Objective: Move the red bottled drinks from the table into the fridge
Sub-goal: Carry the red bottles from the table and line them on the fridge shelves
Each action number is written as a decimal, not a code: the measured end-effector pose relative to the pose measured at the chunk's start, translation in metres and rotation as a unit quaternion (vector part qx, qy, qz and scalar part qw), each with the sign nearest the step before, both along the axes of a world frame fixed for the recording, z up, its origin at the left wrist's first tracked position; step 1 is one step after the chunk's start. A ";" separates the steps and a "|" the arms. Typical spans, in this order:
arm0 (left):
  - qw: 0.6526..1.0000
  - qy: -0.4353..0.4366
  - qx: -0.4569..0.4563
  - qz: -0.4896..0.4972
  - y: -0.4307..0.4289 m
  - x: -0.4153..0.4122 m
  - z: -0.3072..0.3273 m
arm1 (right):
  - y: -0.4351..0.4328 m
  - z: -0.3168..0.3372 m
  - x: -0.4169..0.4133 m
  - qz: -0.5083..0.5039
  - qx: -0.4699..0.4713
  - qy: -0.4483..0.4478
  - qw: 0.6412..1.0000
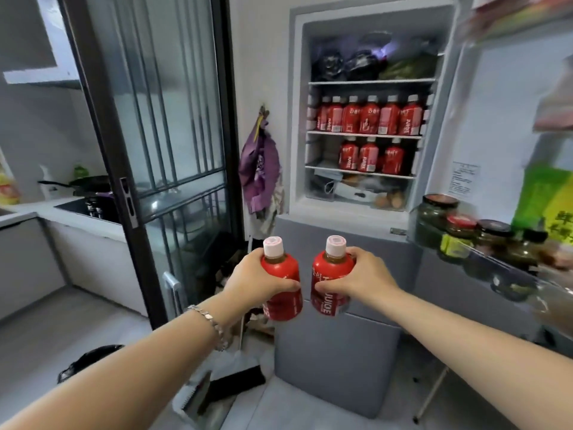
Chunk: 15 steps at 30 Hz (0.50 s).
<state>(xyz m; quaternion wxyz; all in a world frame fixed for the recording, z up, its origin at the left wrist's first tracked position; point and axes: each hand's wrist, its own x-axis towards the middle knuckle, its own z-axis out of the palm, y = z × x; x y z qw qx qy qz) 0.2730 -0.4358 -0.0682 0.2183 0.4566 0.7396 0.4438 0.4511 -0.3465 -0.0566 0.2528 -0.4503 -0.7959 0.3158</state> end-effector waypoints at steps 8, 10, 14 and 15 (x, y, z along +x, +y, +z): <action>0.999 0.018 0.045 -0.012 0.186 -0.065 0.030 | 0.180 0.022 -0.059 -0.062 0.016 0.049 0.997; 0.998 0.035 0.054 -0.012 0.222 -0.082 0.035 | 0.216 0.022 -0.076 -0.077 0.006 0.074 0.994; 0.994 0.075 0.073 -0.027 0.317 -0.132 0.038 | 0.306 0.006 -0.125 -0.117 -0.010 0.102 0.988; 0.993 0.081 0.078 -0.030 0.325 -0.135 0.039 | 0.313 0.003 -0.126 -0.122 -0.013 0.101 0.987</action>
